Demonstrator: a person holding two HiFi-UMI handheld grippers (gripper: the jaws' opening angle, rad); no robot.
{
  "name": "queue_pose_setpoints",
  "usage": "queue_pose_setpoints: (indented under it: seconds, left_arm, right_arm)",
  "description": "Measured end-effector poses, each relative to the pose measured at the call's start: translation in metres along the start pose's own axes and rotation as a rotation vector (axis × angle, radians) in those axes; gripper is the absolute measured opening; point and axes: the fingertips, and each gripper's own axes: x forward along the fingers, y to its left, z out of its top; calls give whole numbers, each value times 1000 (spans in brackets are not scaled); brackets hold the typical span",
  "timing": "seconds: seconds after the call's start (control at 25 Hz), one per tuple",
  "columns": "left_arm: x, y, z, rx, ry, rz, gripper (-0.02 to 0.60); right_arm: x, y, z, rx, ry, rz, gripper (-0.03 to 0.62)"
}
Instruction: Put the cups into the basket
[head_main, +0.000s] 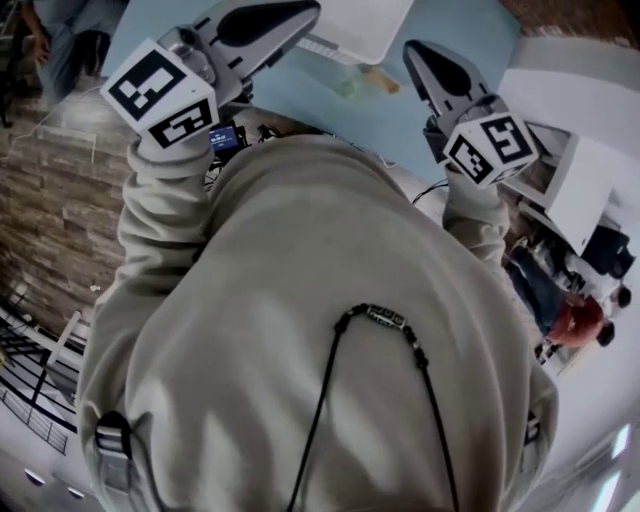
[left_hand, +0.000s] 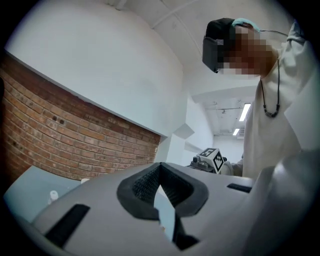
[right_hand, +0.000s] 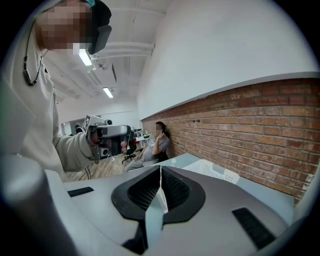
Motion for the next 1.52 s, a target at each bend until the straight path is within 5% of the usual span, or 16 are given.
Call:
queue_pose_setpoints:
  seconds: [0.68, 1.52]
  left_arm:
    - [-10, 23, -60, -200, 29, 32, -3]
    - [-6, 30, -91, -282, 54, 35, -3]
  right_arm:
    - [44, 26, -57, 30, 141, 87, 14]
    - [47, 21, -111, 68, 217, 60, 14]
